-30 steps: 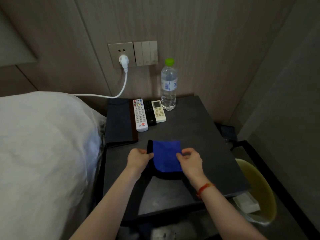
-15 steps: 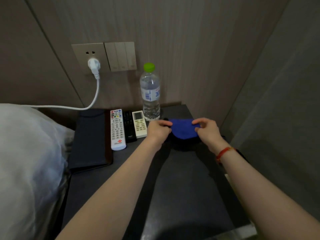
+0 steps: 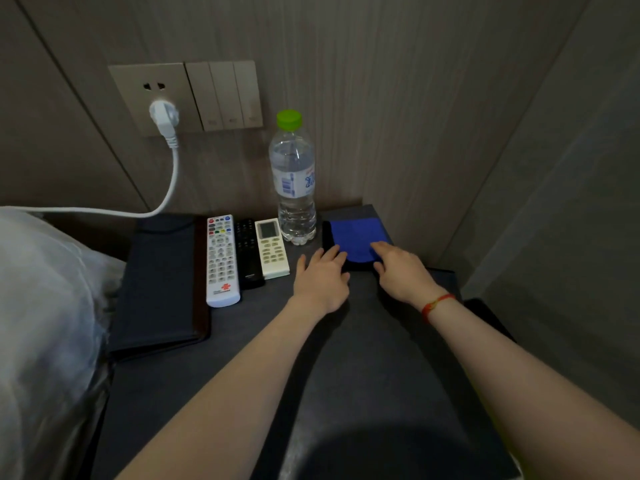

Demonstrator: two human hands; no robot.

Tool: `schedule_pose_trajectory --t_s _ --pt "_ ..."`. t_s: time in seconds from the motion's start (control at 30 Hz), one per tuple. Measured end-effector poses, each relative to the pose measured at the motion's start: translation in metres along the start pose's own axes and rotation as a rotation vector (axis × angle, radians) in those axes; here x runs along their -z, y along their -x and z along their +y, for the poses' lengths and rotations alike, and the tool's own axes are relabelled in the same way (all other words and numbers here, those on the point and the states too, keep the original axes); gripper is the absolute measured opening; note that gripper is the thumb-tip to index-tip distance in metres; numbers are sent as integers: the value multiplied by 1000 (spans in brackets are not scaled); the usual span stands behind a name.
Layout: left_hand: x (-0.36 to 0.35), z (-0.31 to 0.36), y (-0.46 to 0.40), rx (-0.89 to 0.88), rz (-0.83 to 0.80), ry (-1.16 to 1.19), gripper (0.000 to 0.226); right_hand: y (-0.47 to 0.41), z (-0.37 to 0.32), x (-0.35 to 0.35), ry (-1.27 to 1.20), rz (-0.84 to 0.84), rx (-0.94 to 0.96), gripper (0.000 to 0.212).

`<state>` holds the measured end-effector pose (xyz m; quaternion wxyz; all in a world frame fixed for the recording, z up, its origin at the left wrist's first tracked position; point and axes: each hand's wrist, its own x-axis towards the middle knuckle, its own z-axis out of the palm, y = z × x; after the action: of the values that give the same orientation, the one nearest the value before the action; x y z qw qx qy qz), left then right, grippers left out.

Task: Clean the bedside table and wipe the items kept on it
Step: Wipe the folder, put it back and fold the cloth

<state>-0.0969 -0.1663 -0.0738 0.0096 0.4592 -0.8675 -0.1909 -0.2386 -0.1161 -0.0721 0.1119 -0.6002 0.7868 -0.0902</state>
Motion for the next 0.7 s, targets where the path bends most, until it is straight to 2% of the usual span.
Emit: schedule_pose_trajectory --t_s 0.1,0.3,0.7 --pt "-2 1 0 6 -43 -92 52 3 -4 -8 131 -36 -9 44" --pt "-7 7 2 34 -58 -171 56 -2 -2 -11 143 -220 -27 60" --pt "-7 16 5 61 -33 -247 56 -8 6 -3 178 -316 -5 63"
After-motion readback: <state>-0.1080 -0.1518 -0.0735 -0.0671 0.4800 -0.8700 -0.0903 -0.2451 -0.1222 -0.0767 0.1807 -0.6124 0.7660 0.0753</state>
